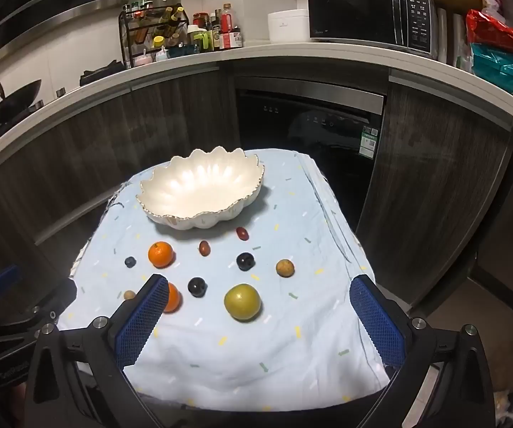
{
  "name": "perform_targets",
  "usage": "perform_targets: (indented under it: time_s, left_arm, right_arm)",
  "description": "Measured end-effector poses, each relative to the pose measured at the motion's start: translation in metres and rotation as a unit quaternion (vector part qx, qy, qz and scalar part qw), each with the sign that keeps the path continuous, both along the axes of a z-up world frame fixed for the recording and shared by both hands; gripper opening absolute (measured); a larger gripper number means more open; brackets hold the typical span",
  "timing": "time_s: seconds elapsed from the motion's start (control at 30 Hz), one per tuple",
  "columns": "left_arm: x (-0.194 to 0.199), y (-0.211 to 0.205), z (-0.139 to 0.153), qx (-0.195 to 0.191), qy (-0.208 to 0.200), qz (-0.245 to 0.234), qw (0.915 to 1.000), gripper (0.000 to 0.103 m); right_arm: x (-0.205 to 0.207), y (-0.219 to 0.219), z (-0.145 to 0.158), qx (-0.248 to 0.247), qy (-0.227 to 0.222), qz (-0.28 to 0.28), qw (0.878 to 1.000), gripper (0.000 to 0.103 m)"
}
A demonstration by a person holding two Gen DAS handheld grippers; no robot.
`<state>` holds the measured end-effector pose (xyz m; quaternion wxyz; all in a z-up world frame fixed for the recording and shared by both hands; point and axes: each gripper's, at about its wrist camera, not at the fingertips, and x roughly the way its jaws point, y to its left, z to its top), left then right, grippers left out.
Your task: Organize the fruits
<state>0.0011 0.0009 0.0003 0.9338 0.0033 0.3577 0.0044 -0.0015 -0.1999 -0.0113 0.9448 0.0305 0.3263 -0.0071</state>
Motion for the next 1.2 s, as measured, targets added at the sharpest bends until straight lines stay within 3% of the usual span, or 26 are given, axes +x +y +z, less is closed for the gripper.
perform_targets:
  time_s: [1.2]
  left_arm:
    - [-0.0006, -0.0023, 0.0003, -0.006, -0.011, -0.004, 0.9999, 0.103]
  right_arm:
    - [-0.0059, -0.0043, 0.0094, 0.002, -0.015, -0.003, 1.000, 0.103]
